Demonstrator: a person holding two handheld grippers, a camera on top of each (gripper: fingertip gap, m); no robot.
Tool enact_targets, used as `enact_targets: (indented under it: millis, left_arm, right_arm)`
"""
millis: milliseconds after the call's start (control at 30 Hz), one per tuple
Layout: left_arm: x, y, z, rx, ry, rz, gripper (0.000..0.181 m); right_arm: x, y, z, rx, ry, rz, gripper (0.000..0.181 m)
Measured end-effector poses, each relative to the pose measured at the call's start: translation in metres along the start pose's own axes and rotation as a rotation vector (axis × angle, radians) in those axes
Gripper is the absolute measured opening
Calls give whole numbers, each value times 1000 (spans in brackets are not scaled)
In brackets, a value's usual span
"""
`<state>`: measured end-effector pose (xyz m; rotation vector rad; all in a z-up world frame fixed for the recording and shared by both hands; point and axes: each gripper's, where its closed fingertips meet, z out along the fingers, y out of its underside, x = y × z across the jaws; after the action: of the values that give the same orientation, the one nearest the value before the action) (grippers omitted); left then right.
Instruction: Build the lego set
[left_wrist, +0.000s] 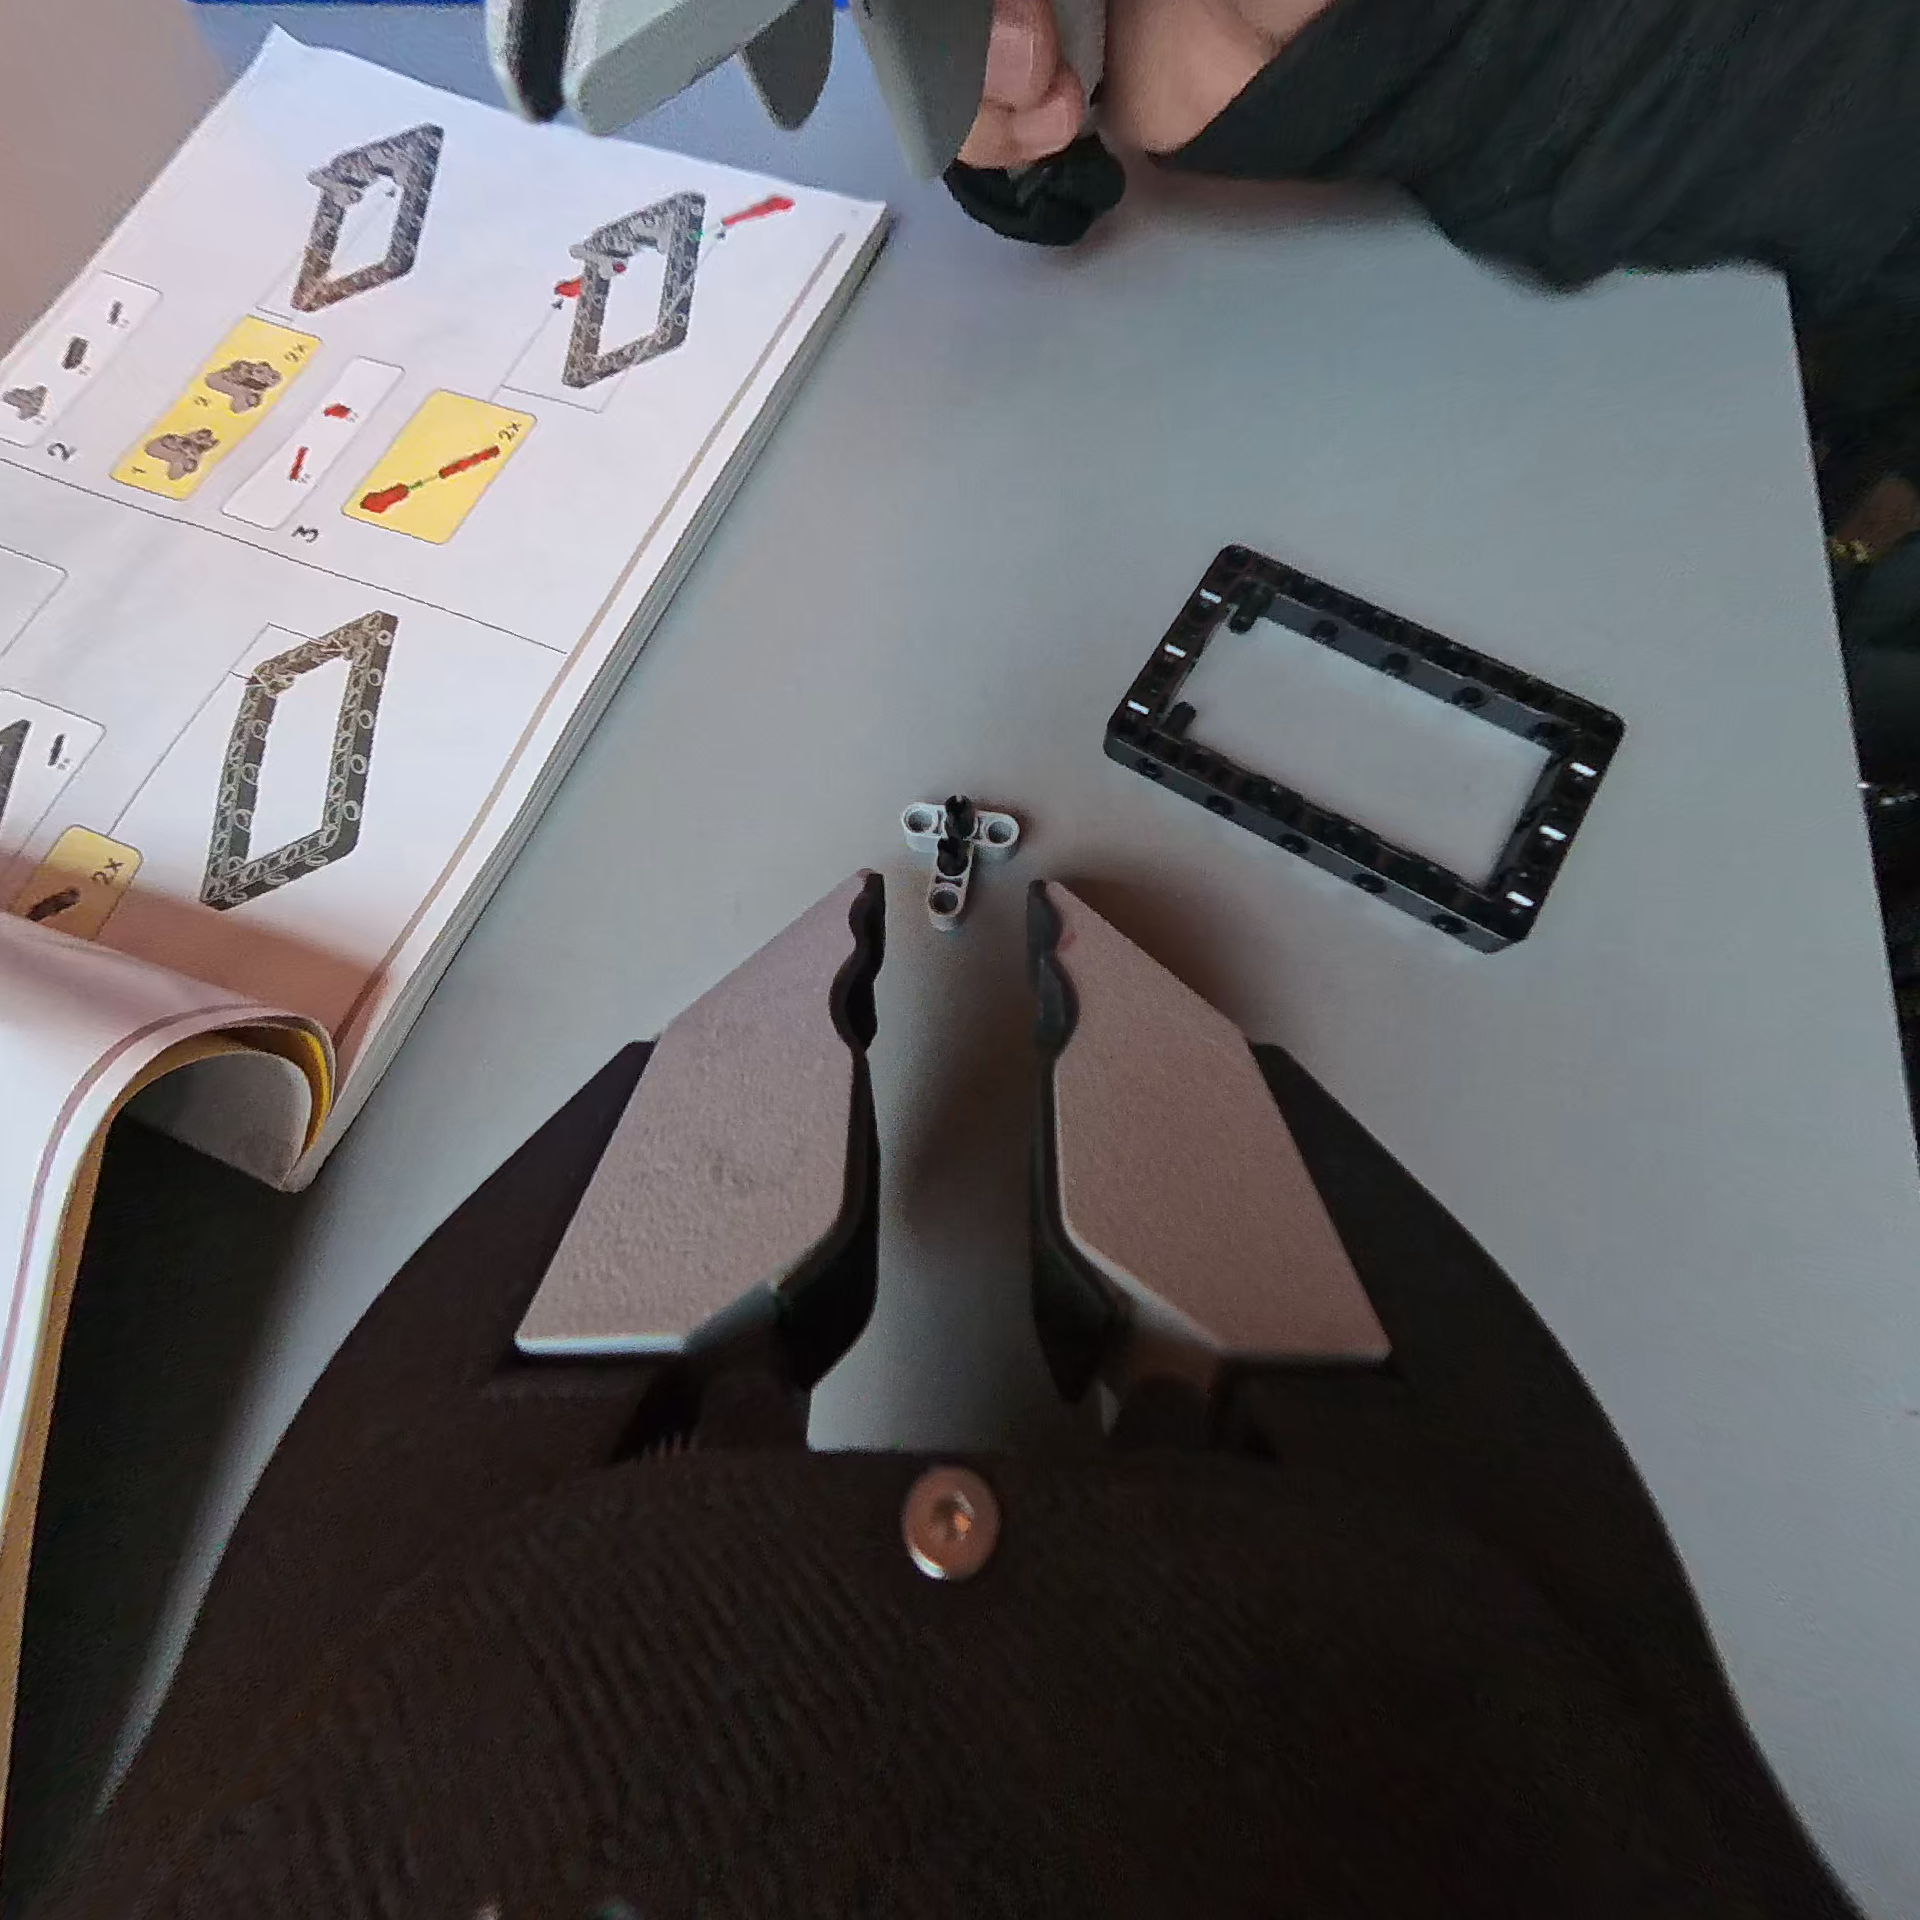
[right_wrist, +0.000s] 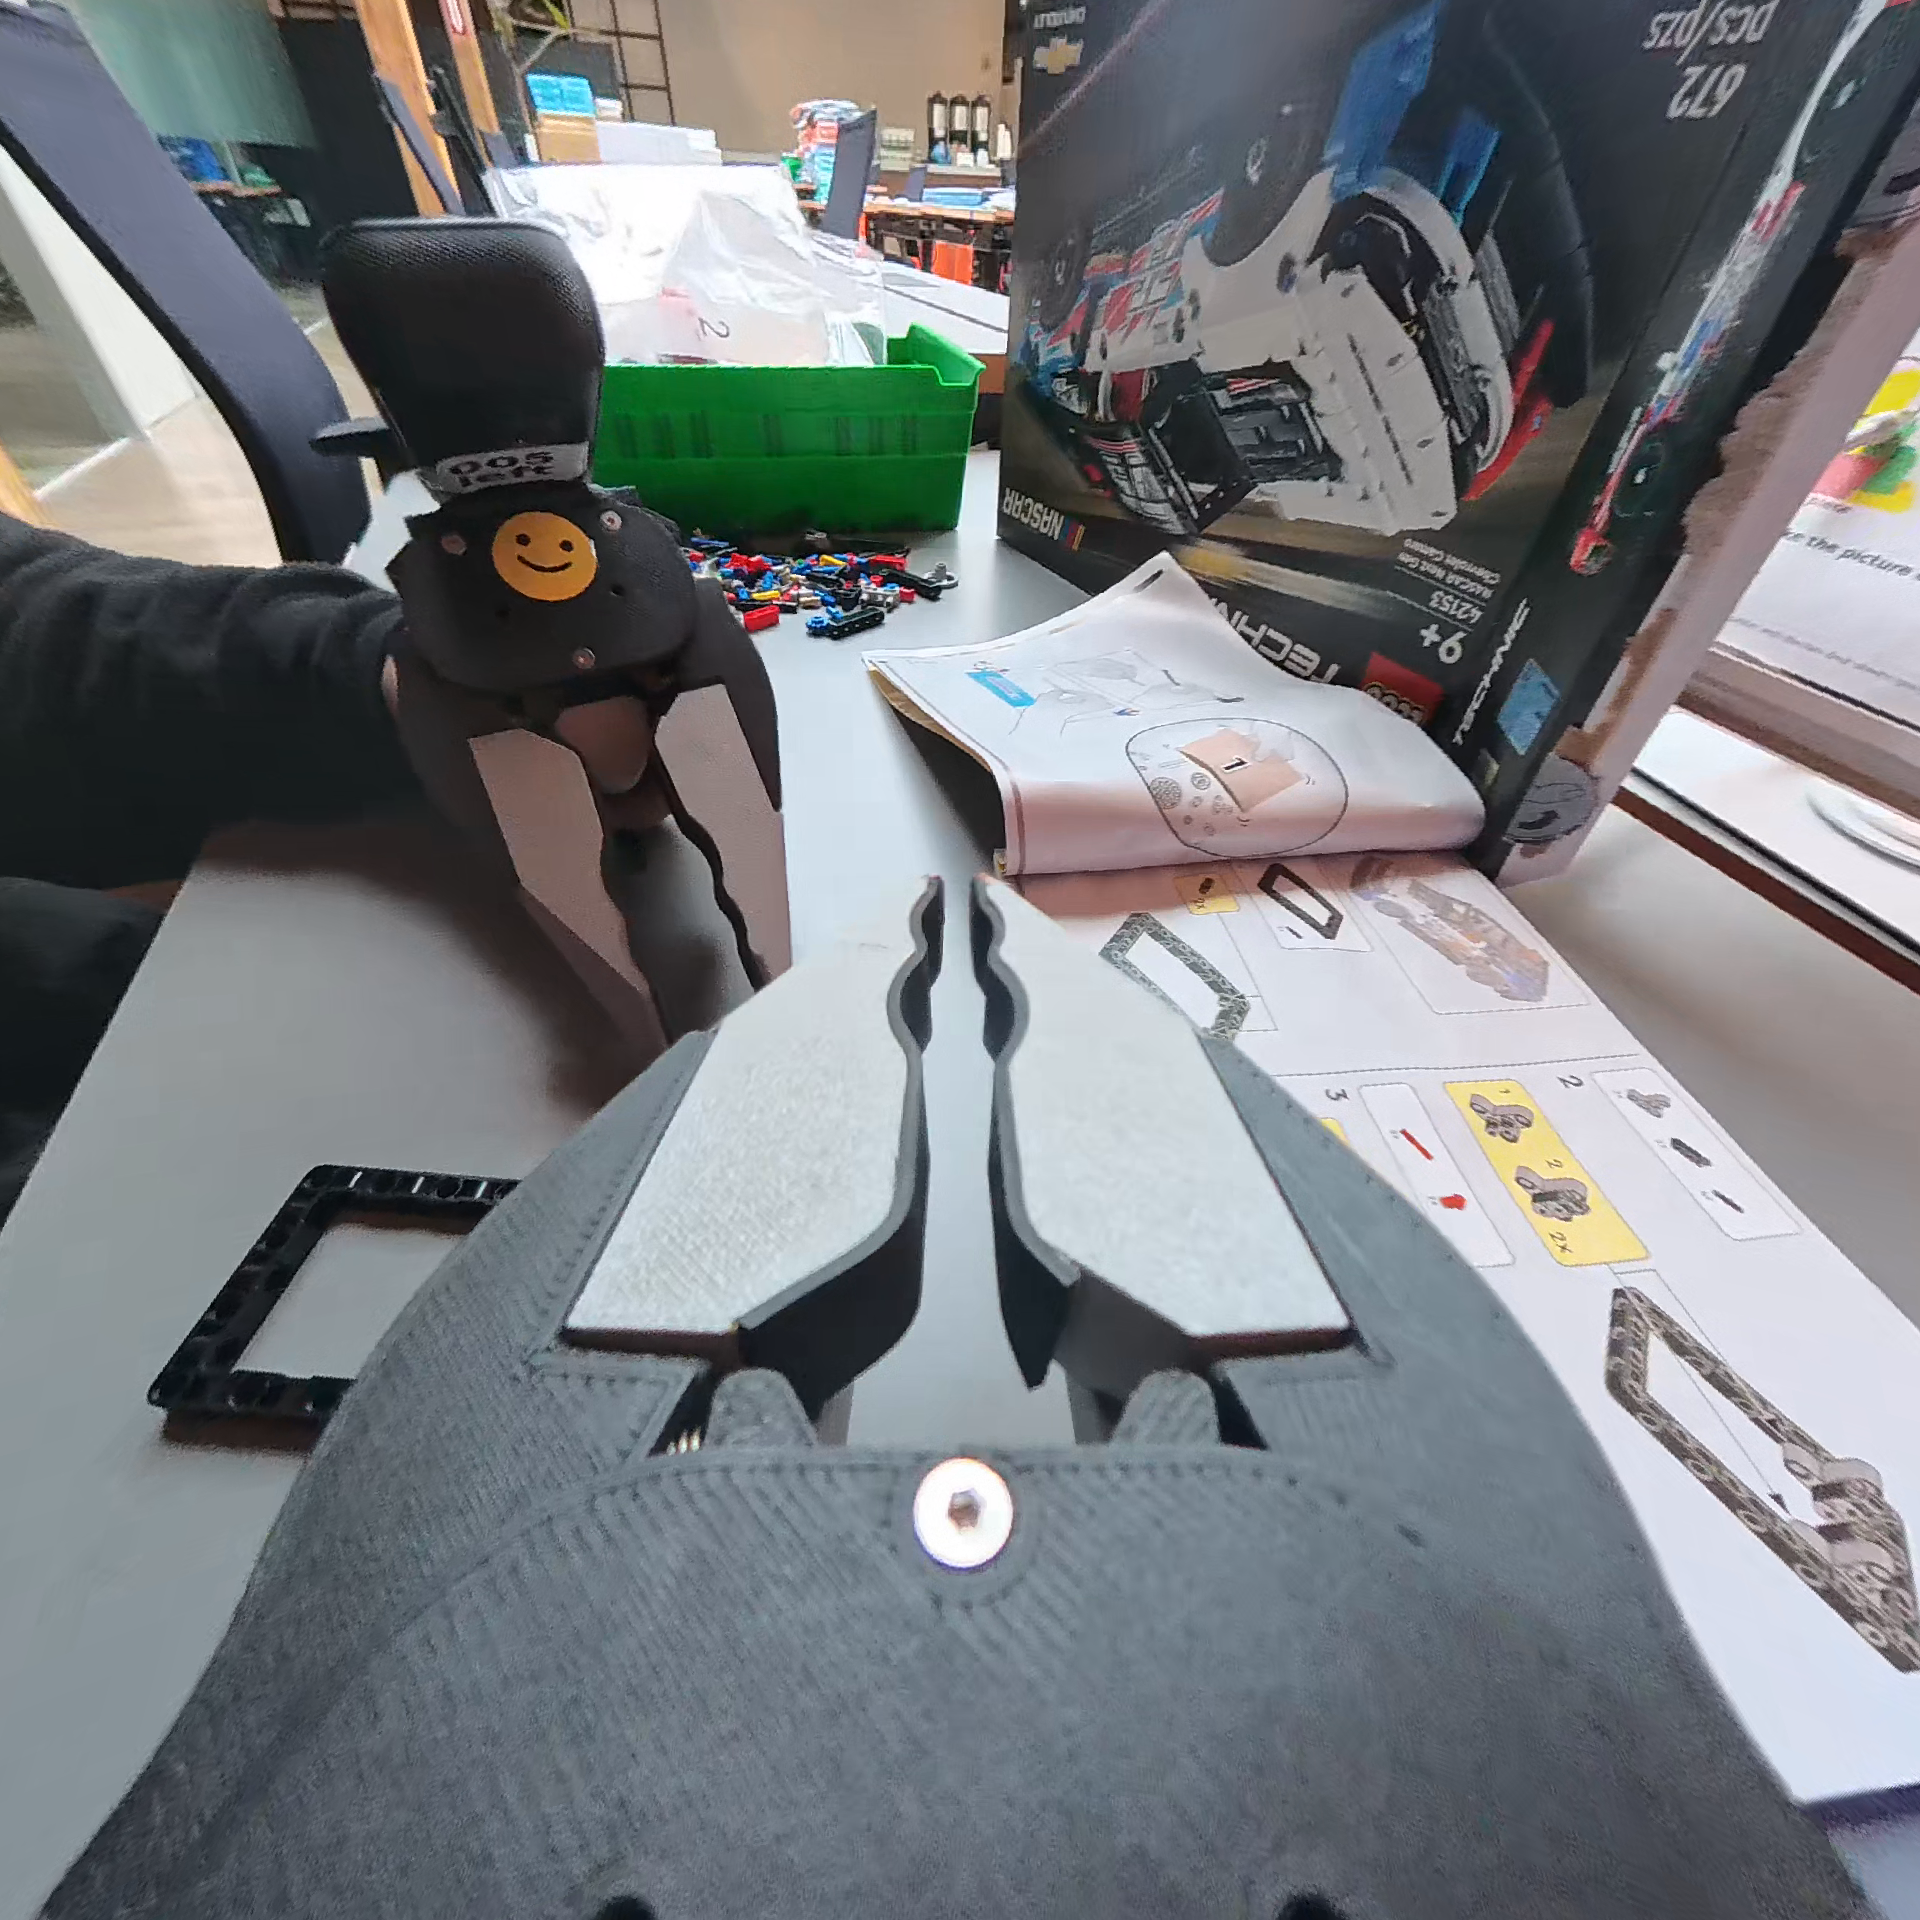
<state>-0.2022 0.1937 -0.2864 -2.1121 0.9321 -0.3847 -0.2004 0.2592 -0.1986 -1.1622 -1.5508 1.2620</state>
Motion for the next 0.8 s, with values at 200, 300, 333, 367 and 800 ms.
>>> enact_targets:
  millis: [200,300,333,367,800]
  left_arm:
    - [-9,-15,-18,131,-49,-34,24]
    - [-13,-21,-23,175,-68,-48,24]
    - [-15,-23,-25,184,-82,-48,24]
    - [-17,-25,-28,195,-97,-43,24]
    - [-45,-25,-123,261,-152,-116,18]
  right_arm:
    - [4,-9,-6,39,35,-14,5]
    - [11,-6,-6,19,78,-15,6]
    - [13,-4,-5,4,83,-18,7]
    - [15,-1,-5,-14,93,-21,7]
    - [20,17,7,-76,80,11,5]
